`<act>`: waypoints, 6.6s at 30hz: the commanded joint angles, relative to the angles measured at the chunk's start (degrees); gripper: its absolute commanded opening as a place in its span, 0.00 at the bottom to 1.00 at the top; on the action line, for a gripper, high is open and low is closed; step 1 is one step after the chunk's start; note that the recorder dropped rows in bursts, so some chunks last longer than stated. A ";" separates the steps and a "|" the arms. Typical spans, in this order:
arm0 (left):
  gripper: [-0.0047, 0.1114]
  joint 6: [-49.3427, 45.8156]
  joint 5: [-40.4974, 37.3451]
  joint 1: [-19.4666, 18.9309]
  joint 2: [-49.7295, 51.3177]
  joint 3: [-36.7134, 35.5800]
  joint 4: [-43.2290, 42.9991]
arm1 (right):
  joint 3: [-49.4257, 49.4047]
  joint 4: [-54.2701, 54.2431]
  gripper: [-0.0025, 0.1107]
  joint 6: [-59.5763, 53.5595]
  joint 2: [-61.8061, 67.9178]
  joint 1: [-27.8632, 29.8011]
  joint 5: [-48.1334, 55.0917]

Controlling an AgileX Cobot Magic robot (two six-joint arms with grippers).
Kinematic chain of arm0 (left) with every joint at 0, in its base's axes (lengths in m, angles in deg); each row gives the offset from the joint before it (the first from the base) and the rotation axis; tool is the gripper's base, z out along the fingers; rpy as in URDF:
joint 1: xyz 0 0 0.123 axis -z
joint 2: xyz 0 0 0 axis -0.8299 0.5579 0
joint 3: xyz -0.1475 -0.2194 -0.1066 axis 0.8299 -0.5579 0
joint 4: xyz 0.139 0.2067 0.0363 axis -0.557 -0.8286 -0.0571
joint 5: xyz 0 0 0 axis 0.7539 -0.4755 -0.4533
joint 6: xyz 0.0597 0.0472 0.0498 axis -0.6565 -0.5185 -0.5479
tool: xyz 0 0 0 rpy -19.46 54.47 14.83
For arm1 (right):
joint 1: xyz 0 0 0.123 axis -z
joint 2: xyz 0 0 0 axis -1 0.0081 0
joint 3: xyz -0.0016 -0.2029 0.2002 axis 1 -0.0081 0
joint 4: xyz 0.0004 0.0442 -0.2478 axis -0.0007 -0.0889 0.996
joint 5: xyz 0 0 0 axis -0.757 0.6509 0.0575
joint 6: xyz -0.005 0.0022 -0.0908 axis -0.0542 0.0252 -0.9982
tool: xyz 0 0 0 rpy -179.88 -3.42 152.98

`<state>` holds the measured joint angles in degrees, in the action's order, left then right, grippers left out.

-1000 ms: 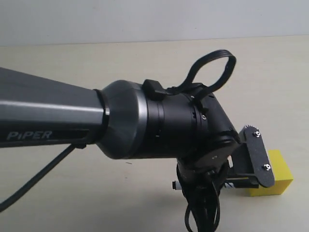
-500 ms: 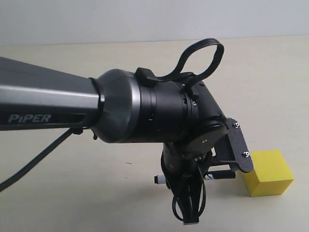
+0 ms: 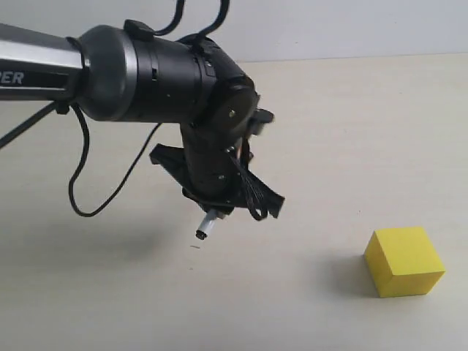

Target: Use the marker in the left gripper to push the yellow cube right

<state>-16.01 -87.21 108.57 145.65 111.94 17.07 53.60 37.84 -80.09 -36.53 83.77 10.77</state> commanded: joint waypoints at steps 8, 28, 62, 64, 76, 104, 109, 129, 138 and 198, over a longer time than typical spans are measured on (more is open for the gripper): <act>0.04 21.29 6.93 -2.69 -0.11 0.30 0.60 | -0.24 -0.23 0.02 -0.51 -0.29 0.38 -0.26; 0.04 22.54 9.39 -3.55 5.18 0.30 4.60 | -0.24 -0.23 0.02 -0.51 -0.29 0.38 -0.26; 0.05 20.79 8.60 -4.67 6.58 0.30 5.01 | -0.24 -0.23 0.02 -0.51 -0.29 0.38 -0.26; 0.09 20.79 8.60 -4.67 6.58 0.30 5.01 | -0.24 -0.23 0.02 -0.51 -0.29 0.38 -0.26; 0.48 18.01 8.87 -4.67 6.58 0.30 5.01 | -0.24 -0.23 0.02 -0.51 -0.29 0.38 -0.26; 0.04 -2.04 13.31 -4.44 -18.83 -5.00 4.81 | -0.24 -0.23 0.02 -0.51 -0.29 0.38 -0.26; 0.04 -2.30 33.29 -3.33 -30.09 -19.55 4.23 | -0.24 -0.23 0.02 -0.51 -0.29 0.38 -0.26; 0.04 -7.87 64.83 -3.29 -77.38 -54.23 4.12 | -0.24 -0.34 0.02 -0.51 -0.29 0.38 -0.26; 0.04 -7.87 64.83 -3.29 -77.38 -54.23 4.12 | -0.24 -0.48 0.02 -0.51 -0.29 0.38 -0.26; 0.04 -24.56 63.80 -51.38 -97.15 -69.33 0.05 | -0.24 -0.31 0.02 -0.51 -0.29 0.38 -0.26</act>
<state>-41.76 -24.13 57.24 49.08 43.51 17.95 53.60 37.50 -80.09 -36.53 83.77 10.77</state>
